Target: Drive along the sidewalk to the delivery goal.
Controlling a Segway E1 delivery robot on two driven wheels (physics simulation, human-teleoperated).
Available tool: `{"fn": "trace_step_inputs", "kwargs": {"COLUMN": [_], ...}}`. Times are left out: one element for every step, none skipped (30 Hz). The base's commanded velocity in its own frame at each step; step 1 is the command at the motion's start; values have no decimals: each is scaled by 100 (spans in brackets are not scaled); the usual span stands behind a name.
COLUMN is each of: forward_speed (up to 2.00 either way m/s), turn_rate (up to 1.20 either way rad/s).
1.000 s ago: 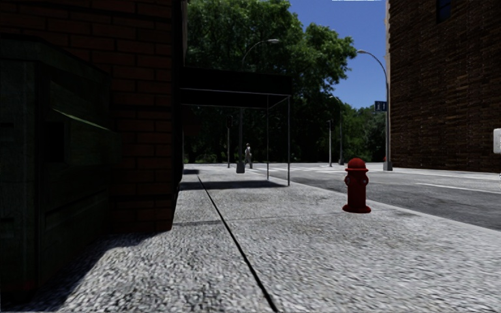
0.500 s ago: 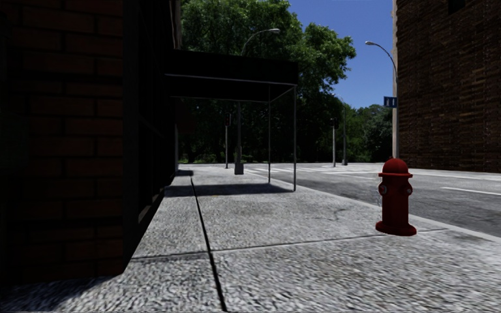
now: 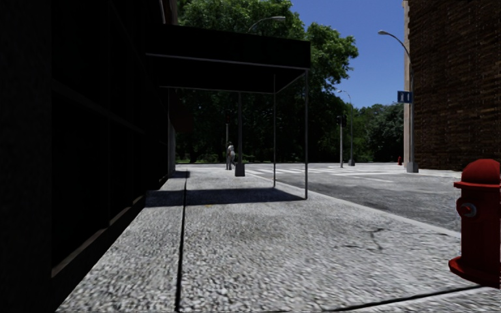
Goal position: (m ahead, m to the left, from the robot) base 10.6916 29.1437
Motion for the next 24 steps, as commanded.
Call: {"fn": "trace_step_inputs", "kwargs": {"forward_speed": [200, 200, 200, 200, 200, 200, 200, 200, 200, 200, 200, 200, 200, 200, 200, 200, 200, 200, 200, 200, 200, 200, 200, 200], "turn_rate": [25, 25, 25, 26, 27, 27, 28, 28, 28, 28, 28, 28, 28, 28, 28, 28, 28, 28, 28, 28, 28, 28, 28, 28]}}
